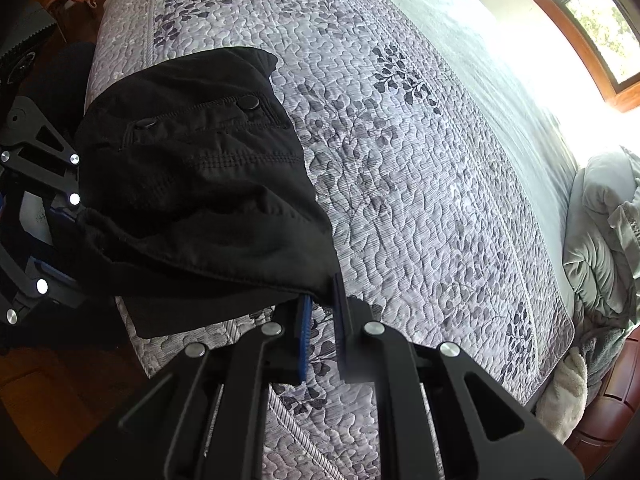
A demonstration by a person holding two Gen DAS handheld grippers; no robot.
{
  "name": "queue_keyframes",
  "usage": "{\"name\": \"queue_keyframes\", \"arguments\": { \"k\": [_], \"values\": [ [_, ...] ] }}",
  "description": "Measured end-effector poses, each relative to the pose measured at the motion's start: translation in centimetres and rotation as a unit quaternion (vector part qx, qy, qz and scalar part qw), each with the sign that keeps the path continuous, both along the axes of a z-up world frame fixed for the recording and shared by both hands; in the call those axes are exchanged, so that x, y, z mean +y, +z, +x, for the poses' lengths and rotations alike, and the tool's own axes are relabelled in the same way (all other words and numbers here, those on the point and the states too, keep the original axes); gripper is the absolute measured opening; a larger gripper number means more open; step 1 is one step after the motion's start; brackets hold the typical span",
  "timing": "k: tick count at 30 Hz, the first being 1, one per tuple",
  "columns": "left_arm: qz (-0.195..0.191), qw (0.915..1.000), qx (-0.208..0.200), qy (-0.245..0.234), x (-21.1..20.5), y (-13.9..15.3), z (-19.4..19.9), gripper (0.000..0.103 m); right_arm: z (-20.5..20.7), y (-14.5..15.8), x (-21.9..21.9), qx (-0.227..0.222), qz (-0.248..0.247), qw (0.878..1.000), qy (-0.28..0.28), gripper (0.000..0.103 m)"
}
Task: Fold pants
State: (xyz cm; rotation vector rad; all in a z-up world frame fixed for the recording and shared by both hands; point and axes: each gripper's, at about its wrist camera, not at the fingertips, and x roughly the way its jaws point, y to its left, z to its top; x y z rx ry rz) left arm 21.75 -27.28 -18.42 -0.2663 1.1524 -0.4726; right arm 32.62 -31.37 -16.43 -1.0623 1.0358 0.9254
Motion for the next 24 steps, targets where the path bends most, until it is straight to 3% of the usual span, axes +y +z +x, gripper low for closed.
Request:
{"name": "queue_keyframes", "arguments": {
  "k": [24],
  "values": [
    [0.026, 0.9983, 0.050, 0.009, -2.7, -6.3, 2.0, 0.028, 1.5, -7.8, -2.8, 0.025, -0.002, 1.000, -0.007, 0.008]
  ]
}}
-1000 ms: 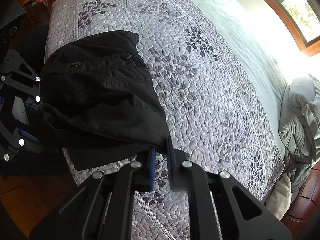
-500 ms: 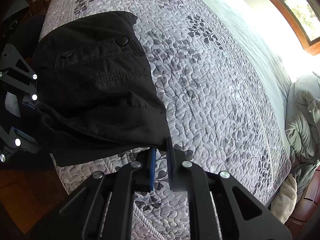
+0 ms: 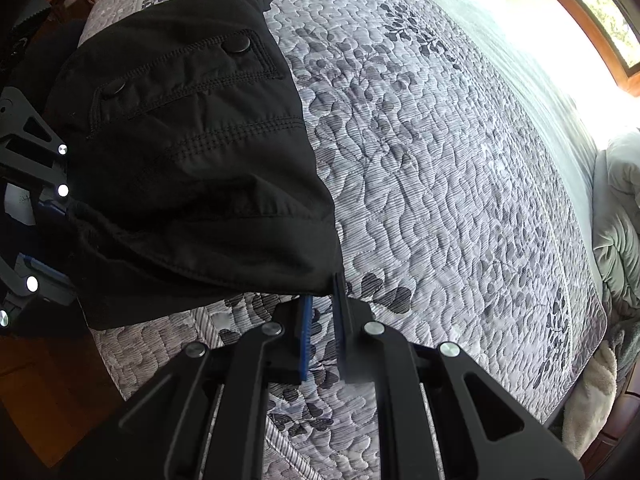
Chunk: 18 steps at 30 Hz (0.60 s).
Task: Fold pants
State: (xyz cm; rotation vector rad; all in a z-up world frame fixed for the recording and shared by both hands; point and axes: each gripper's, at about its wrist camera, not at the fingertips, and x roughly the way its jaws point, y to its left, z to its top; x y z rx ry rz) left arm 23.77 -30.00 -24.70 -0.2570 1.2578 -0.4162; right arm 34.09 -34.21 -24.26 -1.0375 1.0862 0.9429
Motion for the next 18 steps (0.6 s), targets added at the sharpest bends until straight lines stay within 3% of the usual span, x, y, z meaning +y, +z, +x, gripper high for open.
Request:
{"name": "queue_keyframes", "arguments": {
  "k": [7, 10, 11, 12, 13, 16, 18],
  "values": [
    [0.014, 0.9999, -0.008, -0.003, -0.3, -0.8, -0.3, 0.029, 0.1, -1.4, -0.6, 0.001, 0.003, 1.000, -0.015, 0.008],
    [0.011, 0.9998, -0.012, -0.011, -0.4, -1.1, -0.4, 0.032, 0.2, -1.4, -0.9, 0.000, 0.013, 0.999, -0.038, 0.013],
    [0.007, 0.9998, -0.014, -0.013, -0.3, -1.0, -0.4, 0.039, 0.3, -1.2, -1.1, 0.003, 0.019, 0.998, -0.054, 0.027],
    [-0.008, 0.9997, -0.014, -0.018, -0.1, -0.9, -0.4, 0.046, 0.6, -1.1, -1.5, 0.009, 0.021, 0.997, -0.078, 0.049],
    [-0.032, 0.9991, -0.009, -0.026, 0.2, -0.8, -0.4, 0.058, 0.8, -0.9, -2.1, 0.013, 0.027, 0.994, -0.106, 0.056],
    [-0.104, 0.9938, -0.010, -0.037, 2.1, 0.7, -1.3, 0.075, 1.6, -0.2, -5.2, 0.027, 0.048, 0.975, -0.215, 0.058],
    [-0.139, 0.9894, -0.026, -0.035, 4.4, 2.3, -2.2, 0.081, 1.3, 0.9, -7.8, 0.044, 0.100, 0.949, -0.297, 0.054]
  ]
}}
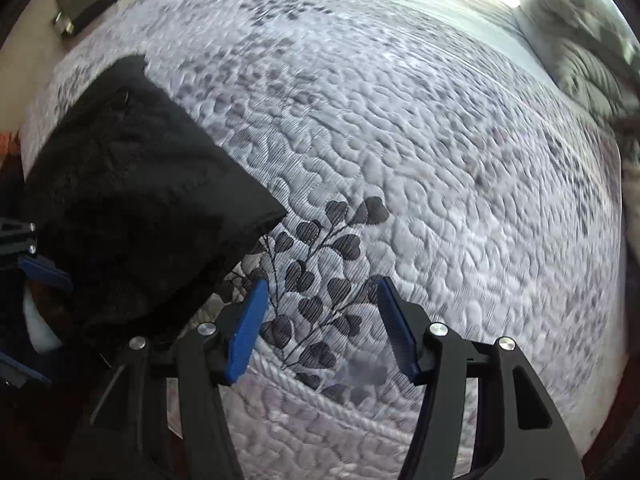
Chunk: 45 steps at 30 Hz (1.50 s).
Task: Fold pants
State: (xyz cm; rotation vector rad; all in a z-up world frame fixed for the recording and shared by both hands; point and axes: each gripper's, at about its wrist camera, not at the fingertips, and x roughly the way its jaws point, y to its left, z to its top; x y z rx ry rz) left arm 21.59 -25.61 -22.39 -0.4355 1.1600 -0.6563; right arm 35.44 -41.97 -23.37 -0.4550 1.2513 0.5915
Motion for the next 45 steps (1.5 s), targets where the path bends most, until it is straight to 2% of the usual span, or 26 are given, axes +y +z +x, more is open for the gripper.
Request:
{"name": "queue_keyframes", "arguments": {
  "k": [1, 3, 7, 8, 10, 11, 13, 16, 18, 19, 20, 21, 23, 25, 26, 28, 29, 30, 32, 34, 35, 37, 38, 40, 42, 45],
  "values": [
    [-0.017, 0.9998, -0.008, 0.006, 1.5, 0.8, -0.4, 0.083, -0.6, 0.7, -1.1, 0.002, 0.035, 0.999, -0.042, 0.050],
    [-0.034, 0.9988, -0.019, 0.028, 4.8, 2.0, -1.1, 0.085, -2.6, 2.1, -1.6, 0.014, 0.122, 0.989, -0.080, 0.041],
    [-0.034, 0.9929, -0.024, 0.112, 12.1, 2.7, -1.6, 0.088, -6.8, 3.0, 1.5, 0.031, 0.247, 0.965, -0.077, 0.035],
    [-0.028, 0.9909, -0.020, 0.130, 13.6, 2.5, -1.6, 0.088, -7.7, 2.5, 2.5, 0.038, 0.257, 0.963, -0.077, 0.035],
    [-0.015, 0.9858, -0.011, 0.167, 16.9, 2.2, -1.9, 0.088, -8.9, 0.7, 3.5, 0.043, 0.242, 0.966, -0.084, 0.033],
    [-0.012, 0.9841, -0.006, 0.177, 18.2, 1.9, -2.1, 0.088, -9.3, -0.6, 3.4, 0.051, 0.235, 0.966, -0.096, 0.033],
    [0.006, 0.9814, 0.002, 0.192, 20.4, 1.2, -2.7, 0.088, -9.7, -2.6, 1.9, 0.062, 0.220, 0.965, -0.132, 0.019],
    [0.020, 0.9767, 0.021, 0.212, 23.3, -0.4, -2.7, 0.088, -10.4, -3.4, 0.3, 0.076, 0.220, 0.958, -0.165, 0.018],
    [0.022, 0.9750, 0.025, 0.220, 24.5, -0.9, -2.6, 0.088, -10.8, -1.6, -0.1, 0.055, 0.237, 0.954, -0.178, 0.036],
    [0.023, 0.9744, 0.025, 0.222, 24.9, -1.5, -2.7, 0.088, -10.7, -0.8, -0.4, 0.052, 0.253, 0.947, -0.192, 0.044],
    [0.023, 0.9735, 0.026, 0.226, 25.3, -1.7, -2.7, 0.088, -10.6, -0.6, -0.6, 0.055, 0.264, 0.940, -0.210, 0.062],
    [0.021, 0.9729, 0.029, 0.228, 25.4, -2.0, -2.9, 0.088, -10.4, -0.9, -0.8, 0.059, 0.266, 0.934, -0.231, 0.071],
    [0.013, 0.9709, 0.039, 0.236, 25.8, -2.6, -2.7, 0.088, -10.0, -2.1, -1.0, 0.085, 0.282, 0.918, -0.267, 0.072],
    [0.004, 0.9693, 0.044, 0.242, 26.2, -3.0, -2.6, 0.088, -9.7, -3.5, -1.3, 0.115, 0.329, 0.890, -0.294, 0.071],
    [0.003, 0.9688, 0.046, 0.244, 26.3, -3.1, -2.7, 0.089, -9.7, -4.2, -1.3, 0.129, 0.337, 0.884, -0.298, 0.064],
    [0.005, 0.9683, 0.049, 0.245, 26.6, -3.4, -2.5, 0.089, -10.0, -4.9, -1.3, 0.128, 0.323, 0.884, -0.313, 0.034],
    [0.004, 0.9684, 0.050, 0.244, 26.8, -3.5, -2.5, 0.089, -10.1, -5.3, -1.8, 0.132, 0.338, 0.874, -0.323, 0.013],
    [0.004, 0.9685, 0.051, 0.244, 26.9, -3.6, -2.5, 0.089, -10.2, -5.7, -2.6, 0.141, 0.358, 0.859, -0.338, 0.006],
    [0.008, 0.9687, 0.051, 0.243, 27.1, -3.7, -2.3, 0.089, -10.9, -6.6, -3.6, 0.153, 0.357, 0.848, -0.361, 0.006],
    [0.009, 0.9695, 0.052, 0.239, 27.2, -3.8, -2.1, 0.089, -10.9, -6.2, -3.2, 0.151, 0.342, 0.858, -0.352, 0.008],
    [0.010, 0.9697, 0.051, 0.239, 27.4, -3.7, -1.9, 0.089, -10.6, -5.0, -2.7, 0.132, 0.333, 0.870, -0.339, 0.014],
    [0.013, 0.9704, 0.045, 0.237, 27.5, -3.6, -1.6, 0.089, -9.4, -2.2, -1.5, 0.072, 0.300, 0.895, -0.321, 0.015],
    [0.014, 0.9701, 0.046, 0.238, 27.6, -3.7, -1.3, 0.091, -8.7, -1.3, -1.0, 0.054, 0.293, 0.900, -0.317, 0.017],
    [0.016, 0.9707, 0.055, 0.233, 27.5, -4.2, -0.8, 0.091, -6.5, -0.1, 0.0, 0.026, 0.284, 0.904, -0.317, 0.018],
    [0.026, 0.9720, 0.061, 0.225, 27.0, -4.6, -0.4, 0.091, -4.7, -0.1, 1.0, 0.037, 0.314, 0.898, -0.305, 0.018],
    [0.026, 0.9728, 0.070, 0.219, 26.5, -5.2, -0.2, 0.091, -1.9, -1.6, 3.0, 0.060, 0.317, 0.903, -0.282, 0.015]
  ]
}}
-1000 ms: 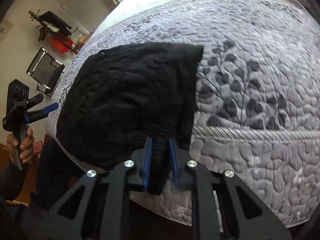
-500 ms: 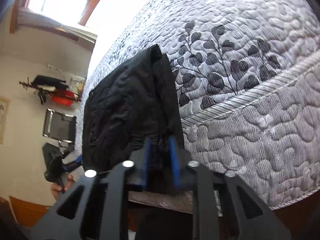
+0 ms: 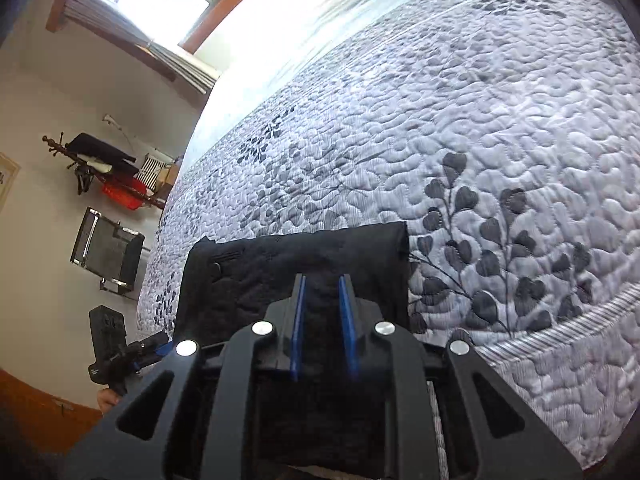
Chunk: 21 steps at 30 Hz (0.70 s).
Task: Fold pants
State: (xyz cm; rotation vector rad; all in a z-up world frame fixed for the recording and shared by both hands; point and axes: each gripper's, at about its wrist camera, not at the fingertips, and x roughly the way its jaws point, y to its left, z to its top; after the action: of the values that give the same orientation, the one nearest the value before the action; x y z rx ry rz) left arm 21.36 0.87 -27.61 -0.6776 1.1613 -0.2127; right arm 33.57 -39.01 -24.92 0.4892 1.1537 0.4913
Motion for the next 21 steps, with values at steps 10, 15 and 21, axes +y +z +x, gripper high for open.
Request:
{"name": "queue_keyframes", "arguments": {
  "k": [10, 15, 21],
  "values": [
    [-0.002, 0.9995, -0.009, -0.030, 0.3, 0.4, 0.5, 0.092, -1.2, -1.1, -3.4, 0.037, -0.029, 0.999, -0.026, 0.080],
    [-0.048, 0.9950, -0.012, -0.087, 2.2, 0.8, 2.9, 0.096, -2.5, -4.3, -6.6, 0.176, 0.089, 0.980, -0.019, 0.098],
    [-0.147, 0.9839, 0.039, -0.094, 4.2, -1.9, 5.7, 0.099, -3.0, -7.2, -6.3, 0.210, 0.139, 0.968, 0.007, 0.098]
  ]
}}
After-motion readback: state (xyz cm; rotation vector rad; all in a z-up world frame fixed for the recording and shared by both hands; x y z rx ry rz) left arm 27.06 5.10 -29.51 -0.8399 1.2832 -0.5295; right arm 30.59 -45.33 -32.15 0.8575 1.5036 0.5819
